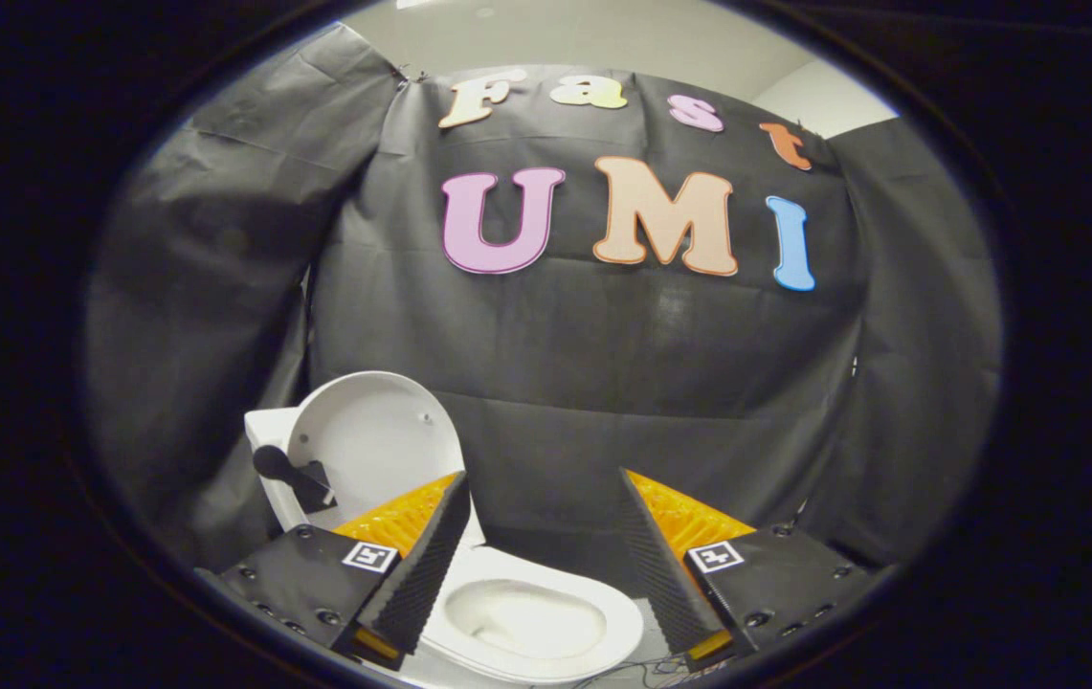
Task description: Open the toilet lid.
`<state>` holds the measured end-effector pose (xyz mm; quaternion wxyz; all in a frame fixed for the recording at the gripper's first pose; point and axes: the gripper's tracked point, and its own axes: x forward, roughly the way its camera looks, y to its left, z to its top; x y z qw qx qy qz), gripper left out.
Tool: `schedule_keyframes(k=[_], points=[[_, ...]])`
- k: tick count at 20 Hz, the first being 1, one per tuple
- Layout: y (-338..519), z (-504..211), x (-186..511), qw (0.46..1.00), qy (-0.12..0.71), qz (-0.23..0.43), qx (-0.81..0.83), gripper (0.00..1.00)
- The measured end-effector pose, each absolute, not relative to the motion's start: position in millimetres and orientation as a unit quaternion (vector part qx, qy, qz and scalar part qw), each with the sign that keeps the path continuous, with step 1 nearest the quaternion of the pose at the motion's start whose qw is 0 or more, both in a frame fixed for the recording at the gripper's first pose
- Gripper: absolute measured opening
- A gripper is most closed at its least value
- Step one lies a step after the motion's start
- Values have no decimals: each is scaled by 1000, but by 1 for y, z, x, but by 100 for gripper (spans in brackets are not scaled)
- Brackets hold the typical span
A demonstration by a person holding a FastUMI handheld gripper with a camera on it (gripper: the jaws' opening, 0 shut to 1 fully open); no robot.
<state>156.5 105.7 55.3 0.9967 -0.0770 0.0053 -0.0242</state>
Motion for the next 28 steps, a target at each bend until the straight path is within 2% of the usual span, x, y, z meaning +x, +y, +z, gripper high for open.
schedule_keyframes(k=[3,11,16,20,28], points=[[90,41,140,996,12,-6,-91,96],[14,-5,89,995,33,-67,-69,96],[-11,-24,77,995,53,-70,-48,96],[-19,-34,68,995,78,-62,-30,97],[9,-51,52,993,110,-6,-37,96]])
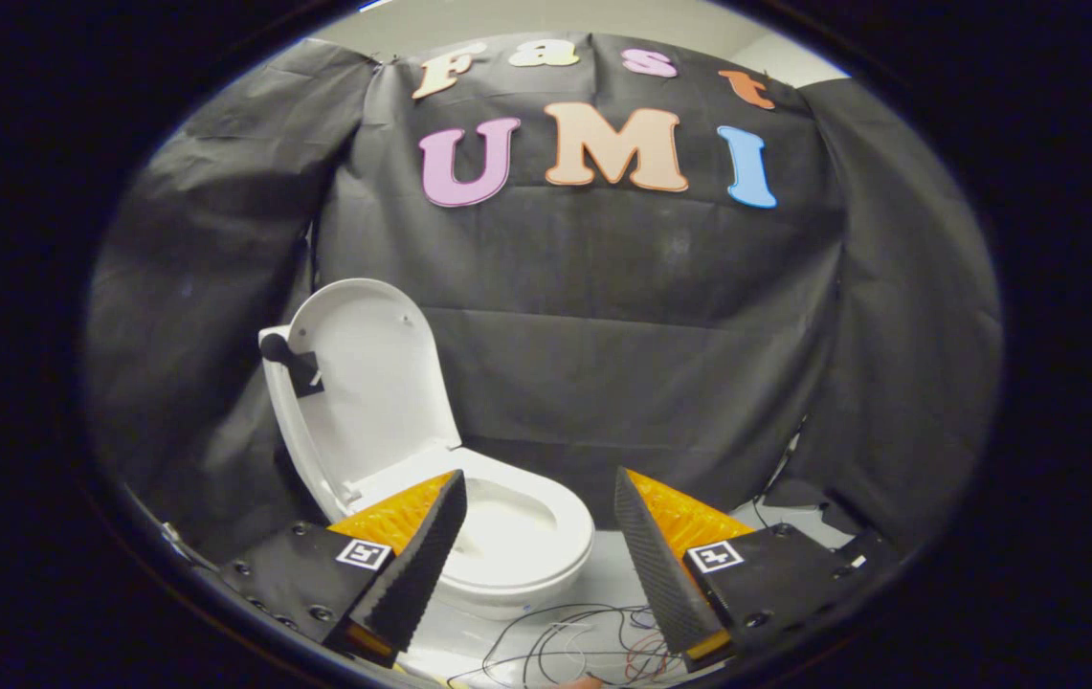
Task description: Open the toilet lid.
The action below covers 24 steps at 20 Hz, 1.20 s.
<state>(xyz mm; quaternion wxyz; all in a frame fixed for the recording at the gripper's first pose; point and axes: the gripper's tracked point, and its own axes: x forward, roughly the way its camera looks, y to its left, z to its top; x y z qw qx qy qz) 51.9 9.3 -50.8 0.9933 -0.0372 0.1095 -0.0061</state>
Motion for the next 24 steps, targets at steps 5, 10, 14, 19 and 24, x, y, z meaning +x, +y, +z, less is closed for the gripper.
schedule_keyframes(k=[5,10,14,19,24], points=[[5,-31,33,997,79,-6,-16,97],[7,-14,19,999,33,-3,-21,98],[8,0,10,1000,-6,-3,-25,98],[10,-2,11,1000,-1,-3,-25,99],[10,-3,9,1000,0,-4,-25,98]])
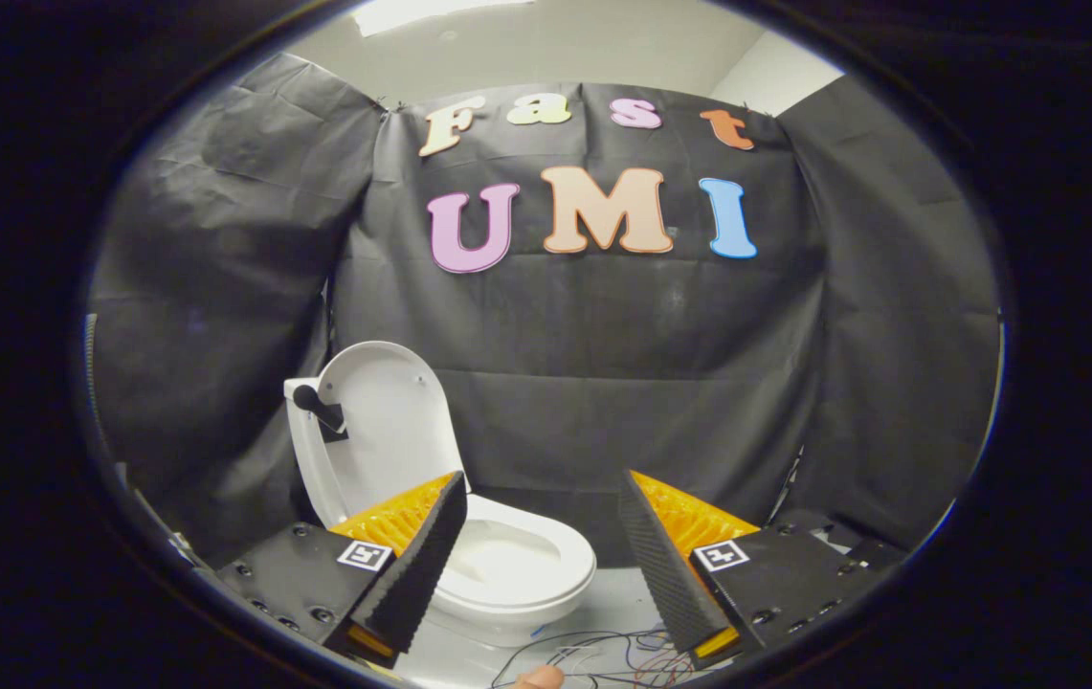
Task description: Open the toilet lid.
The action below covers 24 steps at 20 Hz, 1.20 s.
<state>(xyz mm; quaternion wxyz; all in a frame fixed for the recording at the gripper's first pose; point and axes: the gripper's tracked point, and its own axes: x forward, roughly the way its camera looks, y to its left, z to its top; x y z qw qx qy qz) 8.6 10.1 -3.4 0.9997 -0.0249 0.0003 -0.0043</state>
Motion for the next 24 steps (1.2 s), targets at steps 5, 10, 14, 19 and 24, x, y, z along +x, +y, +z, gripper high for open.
schedule_keyframes(k=[5,10,14,19,24], points=[[9,-2,9,1000,2,-4,-21,99],[6,0,-5,1000,-7,-7,-4,98],[6,-6,-5,1000,4,-7,-4,98],[5,-4,-6,1000,3,-8,-3,98],[5,-5,-5,1000,7,-7,-4,98]])
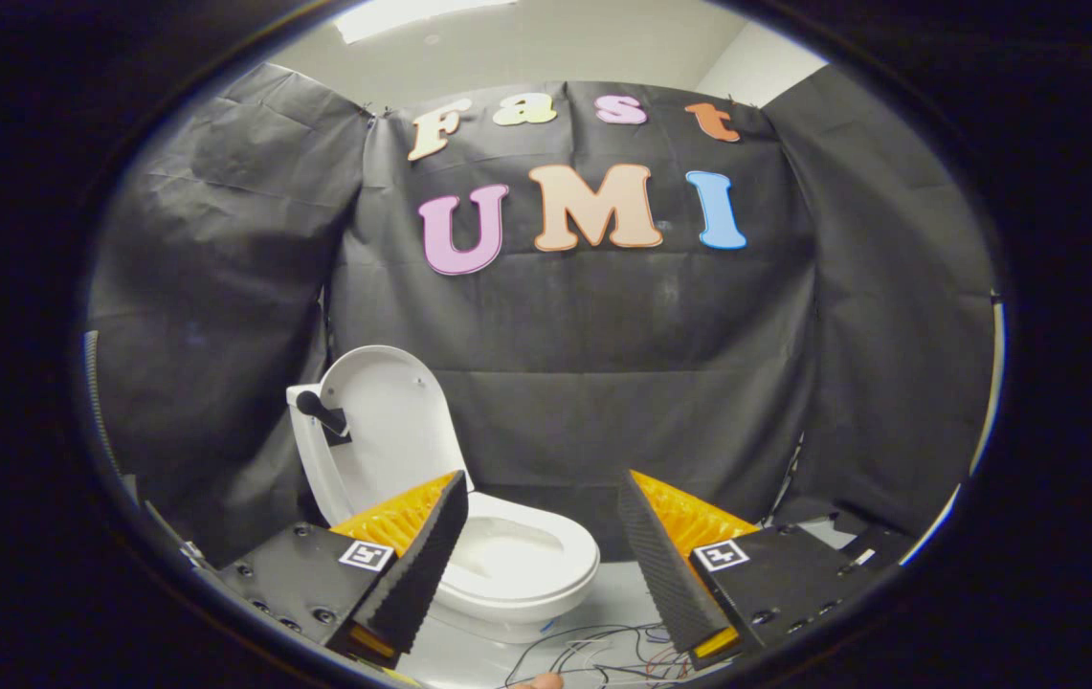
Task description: Open the toilet lid.
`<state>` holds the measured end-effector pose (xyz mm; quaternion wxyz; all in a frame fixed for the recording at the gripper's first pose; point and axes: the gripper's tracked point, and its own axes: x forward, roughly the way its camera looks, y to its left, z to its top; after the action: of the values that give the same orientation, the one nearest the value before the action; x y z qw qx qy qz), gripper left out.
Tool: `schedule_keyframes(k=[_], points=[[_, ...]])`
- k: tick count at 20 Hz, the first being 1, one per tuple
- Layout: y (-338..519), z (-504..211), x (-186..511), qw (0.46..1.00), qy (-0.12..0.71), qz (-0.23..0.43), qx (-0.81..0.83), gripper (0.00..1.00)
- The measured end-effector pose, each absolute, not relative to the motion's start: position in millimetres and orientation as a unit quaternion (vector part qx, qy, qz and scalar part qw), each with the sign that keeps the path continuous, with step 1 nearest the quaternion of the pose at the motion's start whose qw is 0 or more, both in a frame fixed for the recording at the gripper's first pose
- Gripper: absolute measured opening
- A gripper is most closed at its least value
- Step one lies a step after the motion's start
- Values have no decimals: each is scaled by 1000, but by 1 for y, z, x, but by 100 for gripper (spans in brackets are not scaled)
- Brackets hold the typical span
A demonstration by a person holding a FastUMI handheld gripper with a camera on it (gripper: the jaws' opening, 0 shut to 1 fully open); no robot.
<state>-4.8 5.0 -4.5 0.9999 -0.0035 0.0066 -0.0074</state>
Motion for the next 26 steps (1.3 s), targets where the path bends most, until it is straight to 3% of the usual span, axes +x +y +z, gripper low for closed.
schedule_keyframes(k=[26], points=[[3,-3,-5,1000,6,-10,-3,98]])
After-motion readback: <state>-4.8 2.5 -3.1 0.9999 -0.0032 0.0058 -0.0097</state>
